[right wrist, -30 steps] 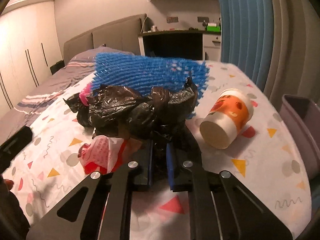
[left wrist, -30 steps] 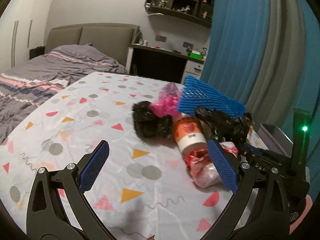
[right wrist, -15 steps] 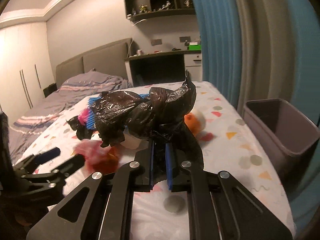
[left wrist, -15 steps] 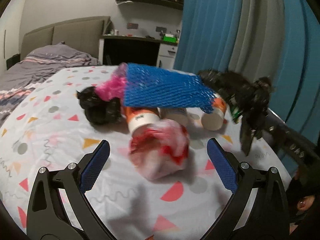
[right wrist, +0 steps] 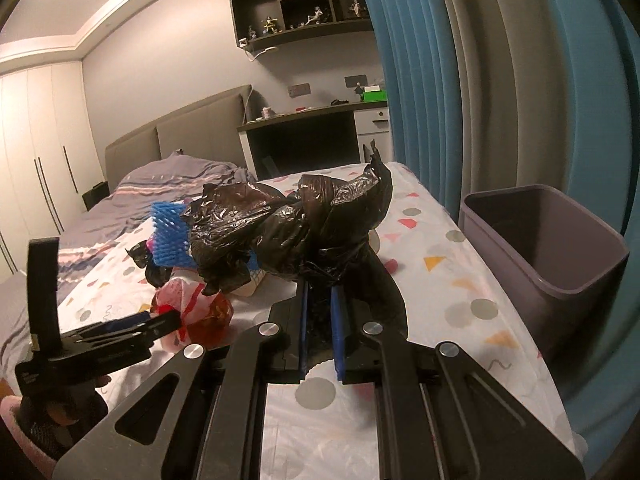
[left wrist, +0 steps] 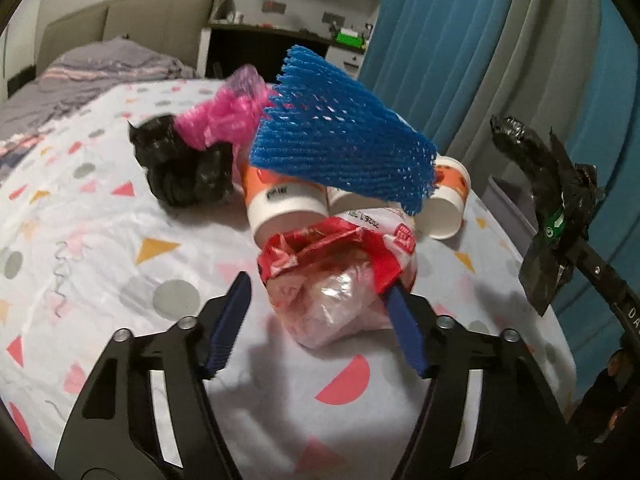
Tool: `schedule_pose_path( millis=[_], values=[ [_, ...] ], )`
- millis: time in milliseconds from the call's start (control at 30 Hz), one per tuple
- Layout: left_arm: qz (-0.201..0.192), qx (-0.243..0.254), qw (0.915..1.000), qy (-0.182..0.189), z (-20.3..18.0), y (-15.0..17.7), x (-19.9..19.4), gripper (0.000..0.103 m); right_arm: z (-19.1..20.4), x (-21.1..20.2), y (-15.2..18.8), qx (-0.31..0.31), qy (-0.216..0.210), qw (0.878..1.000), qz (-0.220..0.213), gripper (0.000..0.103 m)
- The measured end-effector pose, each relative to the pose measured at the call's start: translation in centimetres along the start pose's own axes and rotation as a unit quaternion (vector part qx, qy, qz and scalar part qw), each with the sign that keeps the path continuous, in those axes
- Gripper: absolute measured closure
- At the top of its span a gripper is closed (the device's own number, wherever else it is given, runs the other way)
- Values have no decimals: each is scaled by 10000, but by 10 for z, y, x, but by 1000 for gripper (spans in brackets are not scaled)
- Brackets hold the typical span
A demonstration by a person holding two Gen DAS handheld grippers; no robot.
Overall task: Collect trash
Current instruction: 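Grasp the black plastic bag with the right tool while the left tool grasps the red-white bag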
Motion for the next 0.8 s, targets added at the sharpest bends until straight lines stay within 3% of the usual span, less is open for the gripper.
schedule_pose_path(
  millis=[233, 300, 367, 567, 800],
  values=[
    [100, -13, 9996, 245, 8, 1, 2, 61, -1, -1, 1, 17, 2, 10000, -10, 92],
    [58, -21, 9996, 289, 8, 2, 0, 77, -1, -2, 1, 31, 3, 10000, -7, 92],
    [7, -3, 9997, 252, 9, 2, -2, 82, 0, -3, 1, 20, 13, 10000, -12, 92],
    [-183, 63, 9997, 176, 8, 4, -14, 91, -1, -3, 1, 4, 14, 10000, -27, 92],
    [-541, 126, 9981, 249, 8, 8, -46, 92, -1, -8, 0, 9, 47, 10000, -72, 92]
  ],
)
Point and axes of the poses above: each gripper's, at about its wrist camera, not at the fingertips, and x roughly the way its jaws point, z to its left, y to its underside, the point moved 3 cm from there along x, roughly the way its jaws point, and after that the axes turned 15 degrees about z, right-handed, at the moved point
